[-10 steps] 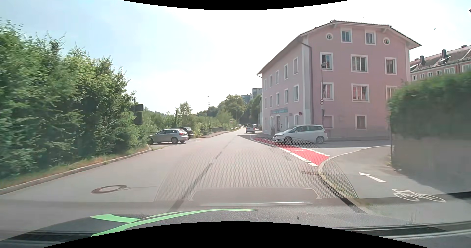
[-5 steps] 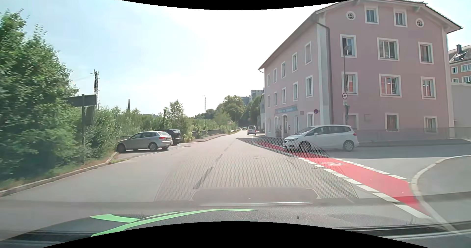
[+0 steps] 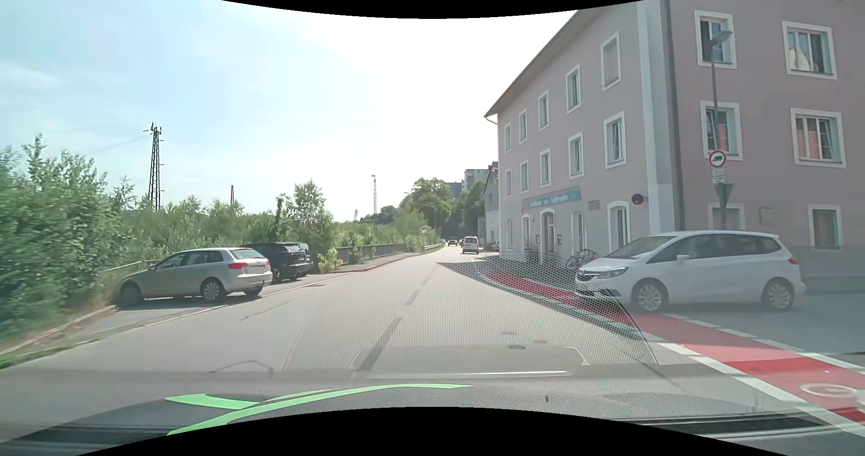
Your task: Follow the waypoints while adhering to traffic rules and regulations
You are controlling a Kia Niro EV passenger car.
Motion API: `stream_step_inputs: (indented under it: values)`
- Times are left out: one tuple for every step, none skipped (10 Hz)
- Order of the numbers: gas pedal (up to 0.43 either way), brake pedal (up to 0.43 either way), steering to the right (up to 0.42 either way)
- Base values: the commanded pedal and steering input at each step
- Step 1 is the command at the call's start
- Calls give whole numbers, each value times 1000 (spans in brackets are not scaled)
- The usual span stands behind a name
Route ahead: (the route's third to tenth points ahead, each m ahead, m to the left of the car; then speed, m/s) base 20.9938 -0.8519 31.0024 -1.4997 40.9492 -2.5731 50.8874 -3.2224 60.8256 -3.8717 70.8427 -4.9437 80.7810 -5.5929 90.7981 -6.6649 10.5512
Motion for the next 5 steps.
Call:
stream_step_inputs:
  values:
    - [0,0,3]
    - [0,0,10]
    - [0,0,16]
    - [28,0,23]
    - [28,0,28]
